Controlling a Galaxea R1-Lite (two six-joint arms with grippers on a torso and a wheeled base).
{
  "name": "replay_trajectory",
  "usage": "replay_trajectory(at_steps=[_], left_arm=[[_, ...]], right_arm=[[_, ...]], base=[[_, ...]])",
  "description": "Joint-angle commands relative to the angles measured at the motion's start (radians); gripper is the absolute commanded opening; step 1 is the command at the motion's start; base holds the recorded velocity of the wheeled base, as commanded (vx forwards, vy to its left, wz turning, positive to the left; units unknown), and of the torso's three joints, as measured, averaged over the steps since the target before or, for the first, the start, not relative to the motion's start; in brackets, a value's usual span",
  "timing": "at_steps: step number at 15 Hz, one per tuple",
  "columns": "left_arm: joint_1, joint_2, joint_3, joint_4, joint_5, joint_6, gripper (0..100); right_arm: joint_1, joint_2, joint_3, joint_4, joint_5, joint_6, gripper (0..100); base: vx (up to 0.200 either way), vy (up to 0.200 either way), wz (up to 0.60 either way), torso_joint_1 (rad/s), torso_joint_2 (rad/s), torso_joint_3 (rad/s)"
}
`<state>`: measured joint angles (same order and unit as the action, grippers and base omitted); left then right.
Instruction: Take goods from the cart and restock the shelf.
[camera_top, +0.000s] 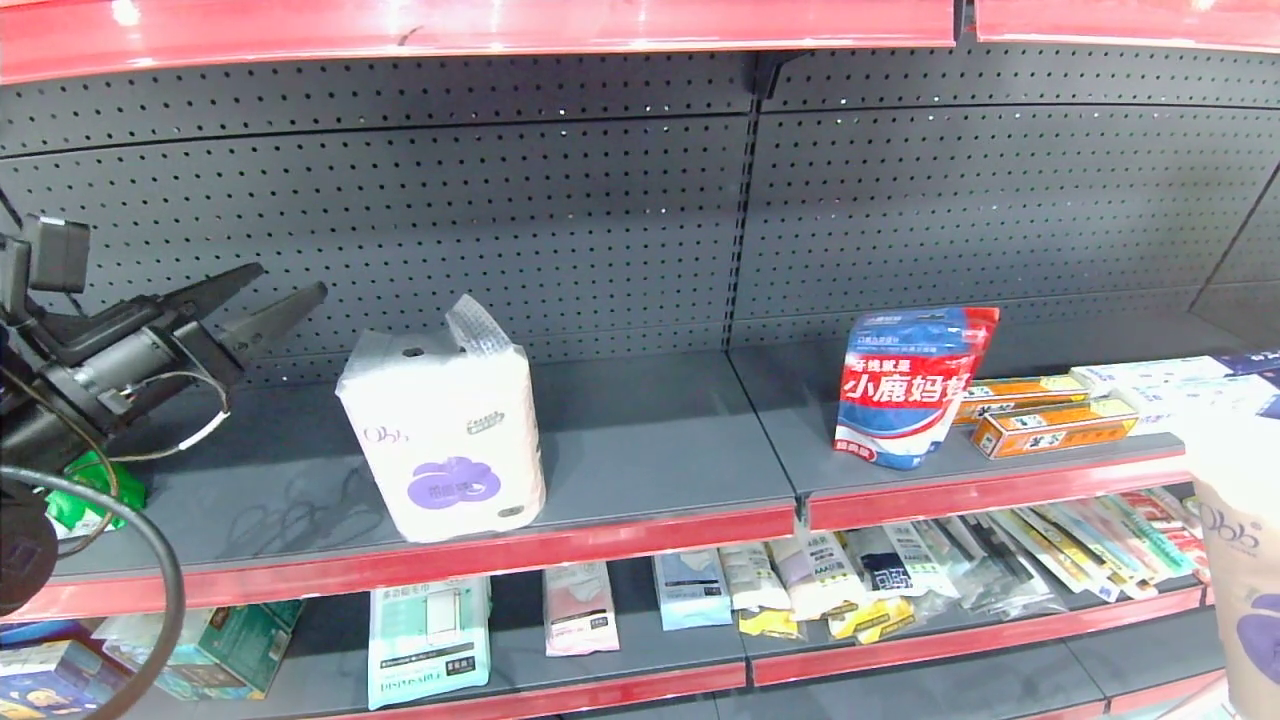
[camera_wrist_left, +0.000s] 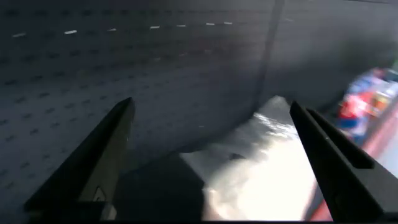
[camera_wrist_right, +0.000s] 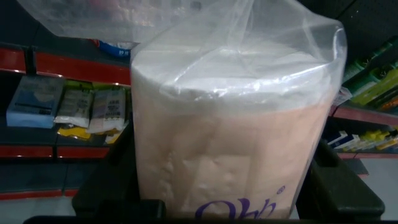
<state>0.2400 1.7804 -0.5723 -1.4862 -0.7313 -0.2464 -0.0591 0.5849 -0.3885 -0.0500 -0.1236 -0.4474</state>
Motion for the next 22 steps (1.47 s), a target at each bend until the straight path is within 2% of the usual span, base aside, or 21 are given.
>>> replay_trajectory(at_steps=[1,4,5,6,7,8,9,10,11,13,14,16,17,18,19,21,22], left_arm=[[0.015,-0.055,-0.001,0.066,0.067,0.024,100],[0.015,-0.119,-0.037,0.310,0.424,0.114,100],[0.012,-0.161,-0.044,0.405,0.506,0.119,100],[-0.002,-0.242,-0.057,0.561,0.556,0.119,100],[-0.030,-0.361,-0.060,0.736,0.547,0.121,100],[-0.061,-0.486,-0.061,0.909,0.497,0.125,100],[-0.062,-0.559,-0.058,1.009,0.451,0.144,100],[-0.062,-0.679,-0.047,1.170,0.378,0.194,100],[-0.062,-0.789,-0.040,1.311,0.329,0.230,100],[-0.084,-0.966,-0.027,1.534,0.279,0.280,100],[-0.134,-1.115,-0.026,1.716,0.265,0.314,100],[-0.235,-1.325,-0.026,1.963,0.266,0.343,100],[-0.272,-1.432,-0.026,2.087,0.268,0.368,100],[-0.275,-1.506,-0.020,2.167,0.274,0.391,100],[-0.272,-1.550,-0.008,2.196,0.297,0.395,100],[-0.272,-1.606,0.054,2.184,0.480,0.395,100],[-0.274,-1.635,0.092,2.149,0.546,0.392,100]], right_arm=[[0.001,0.004,0.000,-0.004,0.001,0.000,0],[0.004,0.007,-0.013,-0.004,0.004,0.023,0],[0.005,0.012,-0.023,-0.004,0.004,0.032,0],[0.007,0.021,-0.033,-0.005,0.015,0.039,0],[0.009,0.027,-0.052,-0.002,0.038,0.044,0],[0.013,0.047,-0.069,-0.002,0.061,0.044,0],[0.024,0.061,-0.081,-0.002,0.068,0.044,0],[0.048,0.092,-0.101,-0.004,0.070,0.050,0],[0.076,0.124,-0.118,-0.004,0.071,0.065,0],[0.131,0.154,-0.139,-0.004,0.079,0.087,0],[0.154,0.182,-0.148,-0.008,0.082,0.104,0],[0.156,0.219,-0.151,-0.011,0.124,0.125,0],[0.153,0.237,-0.153,-0.014,0.162,0.135,0],[0.154,0.257,-0.161,-0.016,0.185,0.144,0],[0.156,0.273,-0.167,-0.016,0.196,0.145,0],[0.173,0.291,-0.174,-0.016,0.217,0.145,0],[0.177,0.299,-0.182,-0.016,0.231,0.145,0]], base=[[0.000,0.000,0.00,0.000,0.00,0.000],[0.000,0.000,0.00,0.000,0.00,0.000],[0.000,0.000,0.00,0.000,0.00,0.000],[0.000,0.000,0.00,0.000,0.00,0.000],[0.000,0.000,0.00,0.000,0.00,0.000],[0.000,0.000,0.00,0.000,0.00,0.000],[0.000,0.000,0.00,0.000,0.00,0.000],[0.000,0.000,0.00,0.000,0.00,0.000],[0.000,0.000,0.00,0.000,0.00,0.000],[0.000,0.000,0.00,0.000,0.00,0.000],[0.000,0.000,0.00,0.000,0.00,0.000],[0.000,0.000,0.00,0.000,0.00,0.000],[0.000,0.000,0.00,0.000,0.00,0.000],[0.000,0.000,0.00,0.000,0.00,0.000],[0.000,0.000,0.00,0.000,0.00,0.000],[0.000,0.000,0.00,0.000,0.00,0.000],[0.000,0.000,0.00,0.000,0.00,0.000]])
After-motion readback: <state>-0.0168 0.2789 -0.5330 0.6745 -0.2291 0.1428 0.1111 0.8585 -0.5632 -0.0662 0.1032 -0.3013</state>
